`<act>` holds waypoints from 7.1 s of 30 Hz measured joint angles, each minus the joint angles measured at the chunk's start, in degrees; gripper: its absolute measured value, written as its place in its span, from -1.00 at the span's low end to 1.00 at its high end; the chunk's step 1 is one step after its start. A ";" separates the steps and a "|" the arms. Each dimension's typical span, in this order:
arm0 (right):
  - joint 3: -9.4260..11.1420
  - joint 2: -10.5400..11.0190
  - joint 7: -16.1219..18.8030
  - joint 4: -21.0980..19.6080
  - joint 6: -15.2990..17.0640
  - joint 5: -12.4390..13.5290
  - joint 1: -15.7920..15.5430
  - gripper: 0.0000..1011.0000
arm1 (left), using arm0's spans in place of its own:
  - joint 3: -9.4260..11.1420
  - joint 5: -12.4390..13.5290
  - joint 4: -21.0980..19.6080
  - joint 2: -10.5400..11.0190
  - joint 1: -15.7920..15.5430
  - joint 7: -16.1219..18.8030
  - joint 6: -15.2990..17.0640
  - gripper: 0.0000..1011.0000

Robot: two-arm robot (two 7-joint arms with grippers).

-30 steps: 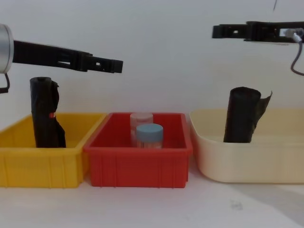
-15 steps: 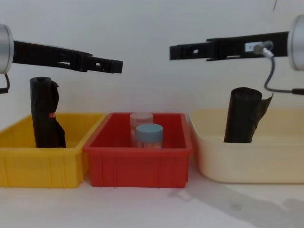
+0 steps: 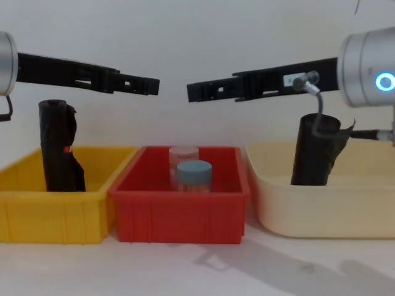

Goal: Pick up the garbage bag with the one hand and transfer it to the other hand.

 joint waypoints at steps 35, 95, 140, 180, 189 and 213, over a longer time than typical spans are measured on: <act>-4.46 -5.62 -0.53 11.85 4.16 -5.32 6.40 0.98 | -1.91 0.43 -0.92 0.66 2.74 2.16 -0.85 0.98; -7.48 -14.44 1.20 31.89 1.92 -11.81 16.09 0.98 | -3.82 0.64 -1.72 1.44 5.48 3.95 -1.82 0.98; -6.64 -16.28 3.71 37.92 0.93 -13.61 17.57 0.30 | -3.81 0.64 -1.72 1.44 5.48 3.94 -1.82 0.98; 9.83 -10.61 0.29 18.46 0.07 -6.69 12.43 0.30 | -3.81 0.64 -1.71 1.44 5.48 3.94 -1.82 0.98; 11.71 -8.52 0.30 17.98 -0.87 -5.69 10.55 0.30 | -3.81 0.64 -1.71 1.44 5.48 3.94 -1.81 0.98; 11.82 -5.20 1.04 10.93 -8.64 -5.49 3.17 0.98 | -3.57 1.03 -0.98 1.08 4.70 3.23 -2.26 0.98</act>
